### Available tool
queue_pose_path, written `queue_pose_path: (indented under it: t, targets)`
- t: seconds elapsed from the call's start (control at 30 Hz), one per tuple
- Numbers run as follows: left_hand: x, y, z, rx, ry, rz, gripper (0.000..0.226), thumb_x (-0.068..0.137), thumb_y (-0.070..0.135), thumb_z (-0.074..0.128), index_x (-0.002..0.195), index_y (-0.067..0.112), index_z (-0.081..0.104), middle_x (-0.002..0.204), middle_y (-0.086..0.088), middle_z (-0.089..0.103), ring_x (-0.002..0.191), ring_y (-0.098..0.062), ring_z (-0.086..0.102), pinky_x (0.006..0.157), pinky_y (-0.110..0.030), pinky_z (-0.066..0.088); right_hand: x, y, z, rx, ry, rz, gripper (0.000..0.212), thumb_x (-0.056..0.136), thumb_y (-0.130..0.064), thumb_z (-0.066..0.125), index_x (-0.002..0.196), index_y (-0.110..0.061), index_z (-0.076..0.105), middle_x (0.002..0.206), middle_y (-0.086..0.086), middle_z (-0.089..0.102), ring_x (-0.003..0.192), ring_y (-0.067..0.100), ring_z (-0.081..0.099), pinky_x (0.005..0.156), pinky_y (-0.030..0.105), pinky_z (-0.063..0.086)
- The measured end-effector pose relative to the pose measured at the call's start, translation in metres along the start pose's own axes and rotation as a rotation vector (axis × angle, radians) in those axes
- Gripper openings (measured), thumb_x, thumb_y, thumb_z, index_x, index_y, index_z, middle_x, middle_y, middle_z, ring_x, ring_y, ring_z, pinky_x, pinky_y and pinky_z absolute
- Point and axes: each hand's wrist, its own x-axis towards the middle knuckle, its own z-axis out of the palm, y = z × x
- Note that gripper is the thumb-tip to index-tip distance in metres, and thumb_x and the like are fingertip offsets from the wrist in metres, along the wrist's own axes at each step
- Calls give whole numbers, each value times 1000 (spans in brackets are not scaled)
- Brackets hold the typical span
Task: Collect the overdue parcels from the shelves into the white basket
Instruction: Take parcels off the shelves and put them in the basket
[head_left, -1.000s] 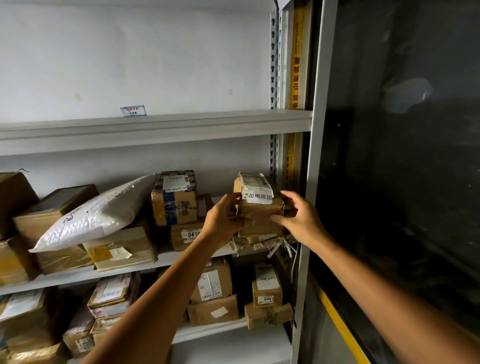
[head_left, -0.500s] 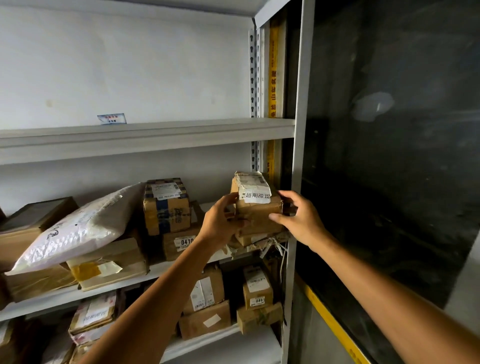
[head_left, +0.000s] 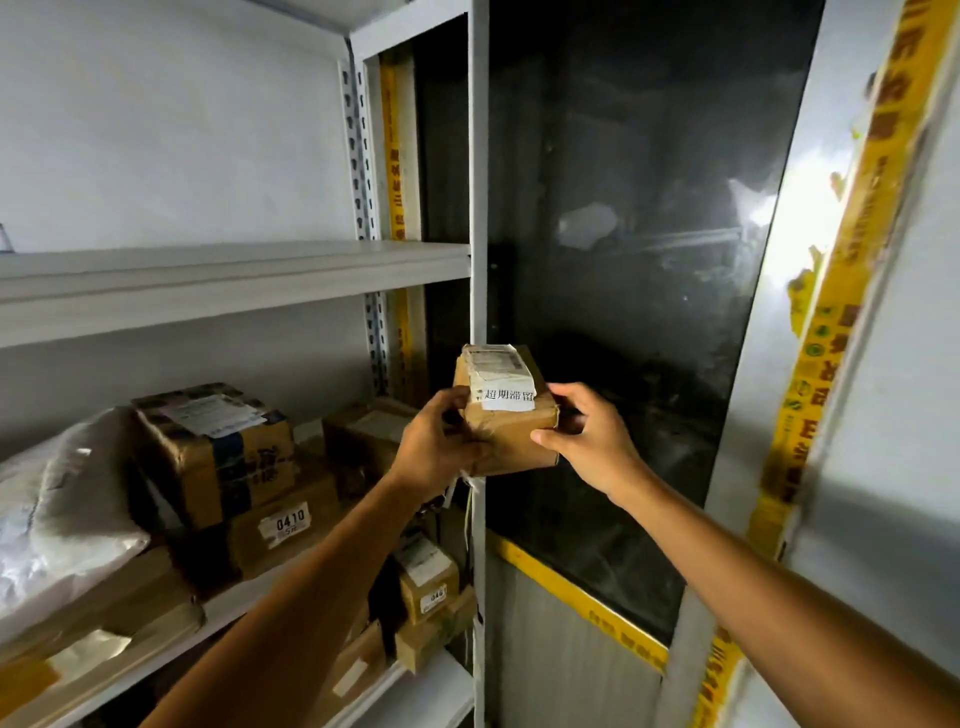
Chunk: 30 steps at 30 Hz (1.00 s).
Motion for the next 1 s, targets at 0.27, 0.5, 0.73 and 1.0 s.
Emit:
queue_pose_path:
  t: [0.27, 0.5, 0.73, 1.0]
  targets:
    - [-11, 20, 47, -57, -142, 83, 68, 74, 11, 85, 131, 28, 53, 129, 9, 58, 118, -19, 61, 95, -45, 56, -49, 3, -54, -68, 127, 41, 68, 80, -15, 80, 140, -24, 49, 136, -2, 57, 125, 16, 52, 104, 38, 47]
    - [-46, 38, 88, -55, -206, 101, 70, 74, 6, 84, 133, 24, 51, 128, 7, 60, 119, -15, 59, 100, -46, 52, -106, 20, -88, -82, 209, 85, 68, 81, -20, 79, 141, -26, 48, 137, -2, 57, 127, 17, 51, 99, 39, 51]
    - [-89, 61, 121, -57, -267, 109, 71, 74, -3, 82, 135, 13, 49, 124, 6, 59, 117, -16, 61, 97, -35, 55, -163, 23, -115, -88, 264, 91, 66, 81, -18, 80, 139, -22, 50, 132, -5, 58, 117, 11, 53, 92, 27, 51]
    - [-128, 71, 139, -58, -317, 133, 73, 69, 12, 86, 132, 22, 51, 128, 5, 61, 123, -17, 58, 103, -46, 50, -215, 26, -130, -95, 329, 104, 66, 79, -21, 81, 137, -24, 51, 133, -2, 59, 115, 14, 56, 92, 31, 53]
